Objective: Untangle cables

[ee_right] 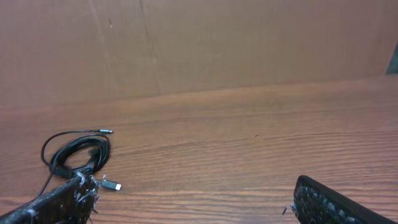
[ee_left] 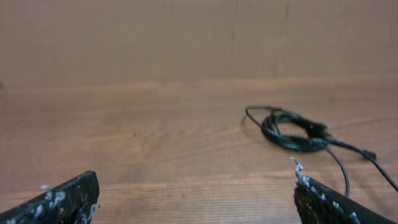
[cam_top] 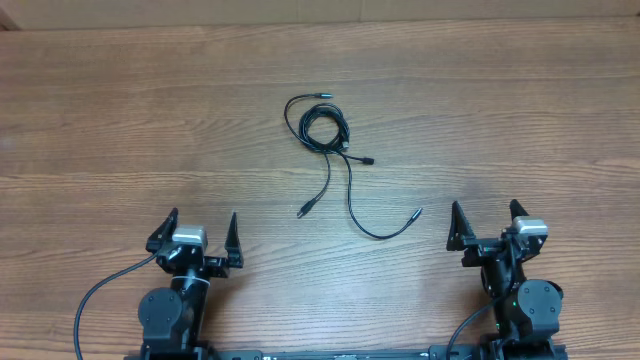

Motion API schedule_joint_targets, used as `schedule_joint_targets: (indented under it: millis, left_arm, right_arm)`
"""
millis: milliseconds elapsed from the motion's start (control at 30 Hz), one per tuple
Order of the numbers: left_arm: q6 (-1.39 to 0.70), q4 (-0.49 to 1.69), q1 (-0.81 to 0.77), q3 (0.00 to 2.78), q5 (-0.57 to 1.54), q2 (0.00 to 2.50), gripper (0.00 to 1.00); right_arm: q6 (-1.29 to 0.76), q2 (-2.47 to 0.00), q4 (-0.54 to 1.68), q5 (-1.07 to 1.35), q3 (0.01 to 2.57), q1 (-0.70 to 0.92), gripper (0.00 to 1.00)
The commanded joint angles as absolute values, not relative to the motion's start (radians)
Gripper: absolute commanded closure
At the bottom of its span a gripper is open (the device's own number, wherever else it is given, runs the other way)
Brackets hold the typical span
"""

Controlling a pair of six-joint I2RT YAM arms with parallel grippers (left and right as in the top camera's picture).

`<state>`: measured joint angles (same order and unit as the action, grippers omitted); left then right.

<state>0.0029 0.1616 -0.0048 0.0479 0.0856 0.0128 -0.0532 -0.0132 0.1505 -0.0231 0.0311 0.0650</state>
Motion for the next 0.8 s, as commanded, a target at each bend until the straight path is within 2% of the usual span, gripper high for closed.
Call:
schedule_joint_targets:
  millis: [0,333,567,767]
  left_arm:
    - [-0.008,0.229,0.001,0.104,0.069,0.008,0.00]
    - [-0.063,0.346,0.001,0.266,0.049,0.168,0.00]
    - [-0.099,0.386,0.001,0.422,0.081,0.403,0.00]
    - [-0.105,0.576,0.001,0.677,0.107,0.659,0.00]
  right_arm:
    - [-0.065,-0.023,0.150,-0.047,0.091,0.059,0.00]
    - [-0.083,-0.180,0.252,-0.046,0.228,0.059,0.00]
    - [-0.083,-0.393,0.354,-0.030,0.410,0.059,0.00]
    - [-0.083,-0.628,0.517,0.006,0.628,0.059,0.00]
